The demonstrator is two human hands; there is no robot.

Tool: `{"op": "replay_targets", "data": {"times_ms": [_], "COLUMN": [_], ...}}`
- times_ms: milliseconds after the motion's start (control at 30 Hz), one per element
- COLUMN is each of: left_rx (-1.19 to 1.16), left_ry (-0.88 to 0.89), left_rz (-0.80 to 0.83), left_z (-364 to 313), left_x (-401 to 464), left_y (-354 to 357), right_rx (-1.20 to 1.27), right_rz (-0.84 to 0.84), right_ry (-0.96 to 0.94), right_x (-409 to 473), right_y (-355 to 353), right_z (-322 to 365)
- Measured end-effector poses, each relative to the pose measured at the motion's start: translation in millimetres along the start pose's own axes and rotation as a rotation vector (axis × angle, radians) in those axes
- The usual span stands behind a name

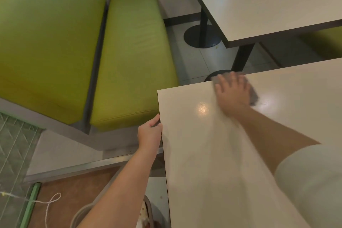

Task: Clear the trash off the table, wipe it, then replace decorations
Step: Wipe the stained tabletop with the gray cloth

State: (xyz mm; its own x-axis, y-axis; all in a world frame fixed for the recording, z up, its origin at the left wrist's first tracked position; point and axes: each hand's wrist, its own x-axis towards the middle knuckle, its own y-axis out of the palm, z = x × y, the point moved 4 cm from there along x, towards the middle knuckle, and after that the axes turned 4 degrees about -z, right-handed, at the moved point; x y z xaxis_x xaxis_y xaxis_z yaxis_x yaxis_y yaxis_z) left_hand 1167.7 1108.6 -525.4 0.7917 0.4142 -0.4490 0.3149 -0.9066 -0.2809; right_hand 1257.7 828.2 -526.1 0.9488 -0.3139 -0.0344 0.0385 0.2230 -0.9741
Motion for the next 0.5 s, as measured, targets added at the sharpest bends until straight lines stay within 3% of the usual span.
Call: {"op": "replay_targets", "data": {"times_ms": [233, 367, 500], "left_rx": [-0.042, 0.017, 0.118], "left_ry": [0.053, 0.104, 0.141], "left_rz": [-0.011, -0.051, -0.111], "left_z": [1.2, -0.2, -2.7], "left_x": [-3.5, -7.4, -12.2], "left_y": [1.4, 3.6, 1.9], "right_rx": [0.082, 0.109, 0.101], "right_rz": [0.112, 0.118, 0.063], "right_ry": [-0.429, -0.554, -0.446], "right_x": [-64.0, -67.2, -46.3], "right_y": [35.1, 29.1, 13.6], "right_z": [141.7, 129.8, 66.0]}}
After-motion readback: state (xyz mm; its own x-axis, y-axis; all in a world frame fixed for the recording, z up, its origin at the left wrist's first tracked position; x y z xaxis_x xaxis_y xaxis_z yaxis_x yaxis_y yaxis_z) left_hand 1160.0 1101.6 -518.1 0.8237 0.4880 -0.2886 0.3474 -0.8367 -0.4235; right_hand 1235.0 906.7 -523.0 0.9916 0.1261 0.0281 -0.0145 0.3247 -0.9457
